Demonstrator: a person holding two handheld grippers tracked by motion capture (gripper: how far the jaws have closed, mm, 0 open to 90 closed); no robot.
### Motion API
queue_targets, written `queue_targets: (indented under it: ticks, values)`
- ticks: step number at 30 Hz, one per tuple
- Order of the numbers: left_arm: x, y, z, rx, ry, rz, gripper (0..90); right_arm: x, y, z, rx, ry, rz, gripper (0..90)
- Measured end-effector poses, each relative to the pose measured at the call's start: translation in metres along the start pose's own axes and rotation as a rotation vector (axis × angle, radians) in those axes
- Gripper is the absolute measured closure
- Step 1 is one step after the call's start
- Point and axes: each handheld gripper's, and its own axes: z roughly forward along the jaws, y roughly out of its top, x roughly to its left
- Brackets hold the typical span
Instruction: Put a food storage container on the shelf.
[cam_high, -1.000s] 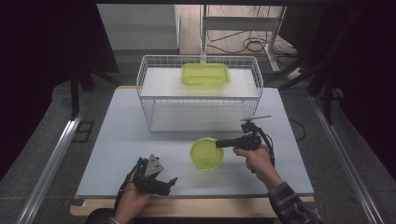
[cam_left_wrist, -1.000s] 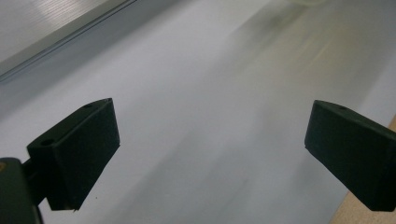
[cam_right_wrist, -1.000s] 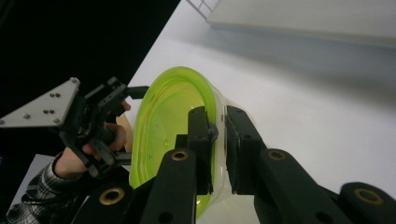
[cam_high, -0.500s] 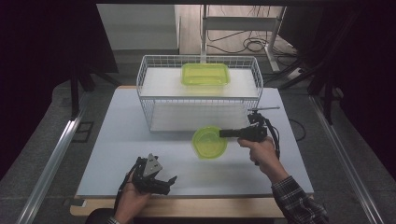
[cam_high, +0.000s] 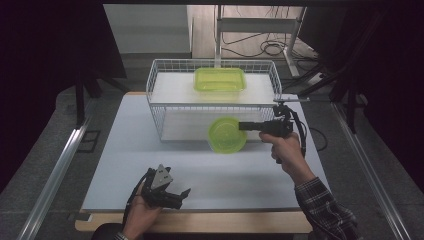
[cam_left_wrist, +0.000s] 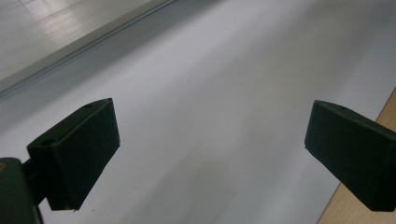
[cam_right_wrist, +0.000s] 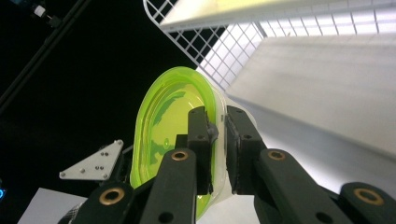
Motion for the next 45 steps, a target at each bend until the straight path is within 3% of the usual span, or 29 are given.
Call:
queue_targets:
  ticks: [23, 32, 45]
  values:
    - [-0.001, -0.001, 0.003, 0.015, 0.004, 0.011, 2.8, 0.034, 0.061, -0.018, -0.122, 0.010, -0.038, 80.5]
    - [-0.001, -0.001, 0.003, 0.022, 0.004, 0.013, 2.8, 0.041, 0.088, -0.018, -0.172, -0.037, -0.053, 80.5]
    - [-0.001, -0.001, 0.003, 0.029, 0.005, 0.020, 2.8, 0.039, 0.120, -0.005, -0.238, -0.102, -0.049, 80.5]
